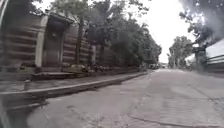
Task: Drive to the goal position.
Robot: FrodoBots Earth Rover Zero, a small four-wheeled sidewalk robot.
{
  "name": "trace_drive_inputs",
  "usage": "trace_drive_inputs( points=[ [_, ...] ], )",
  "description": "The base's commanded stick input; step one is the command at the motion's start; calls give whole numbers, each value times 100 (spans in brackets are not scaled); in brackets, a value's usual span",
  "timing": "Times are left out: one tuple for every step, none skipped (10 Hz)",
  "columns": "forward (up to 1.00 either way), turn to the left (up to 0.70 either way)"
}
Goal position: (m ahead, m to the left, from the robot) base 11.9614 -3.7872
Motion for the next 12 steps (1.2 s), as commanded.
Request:
trace_drive_inputs(
  points=[
    [70, -33],
    [70, -33],
    [70, -33],
    [70, -33],
    [70, -32],
    [70, -21],
    [70, 0],
    [70, 0],
    [70, 0],
    [70, 0],
    [70, 0],
    [70, -1]
  ],
)
